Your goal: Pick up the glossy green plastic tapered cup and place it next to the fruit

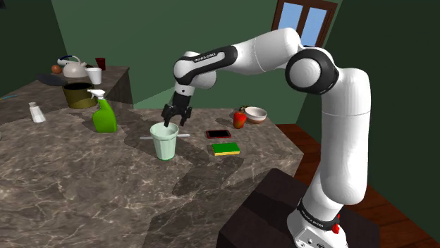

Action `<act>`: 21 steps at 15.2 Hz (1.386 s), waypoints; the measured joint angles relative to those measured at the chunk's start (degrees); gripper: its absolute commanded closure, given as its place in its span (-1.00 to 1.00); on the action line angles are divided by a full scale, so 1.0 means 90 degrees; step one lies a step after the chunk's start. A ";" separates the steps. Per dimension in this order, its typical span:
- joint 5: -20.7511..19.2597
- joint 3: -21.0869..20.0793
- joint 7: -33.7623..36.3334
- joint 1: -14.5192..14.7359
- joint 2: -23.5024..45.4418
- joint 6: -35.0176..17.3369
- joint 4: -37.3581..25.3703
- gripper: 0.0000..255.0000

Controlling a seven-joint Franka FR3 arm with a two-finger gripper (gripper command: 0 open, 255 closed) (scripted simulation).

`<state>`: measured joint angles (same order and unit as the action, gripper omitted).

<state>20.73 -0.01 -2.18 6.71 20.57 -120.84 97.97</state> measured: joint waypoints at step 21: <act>0.0049 -0.0041 -0.0029 0.0052 0.0183 -0.0300 0.0102 1.00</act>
<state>21.18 -0.38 -2.44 7.18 22.22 -123.54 98.88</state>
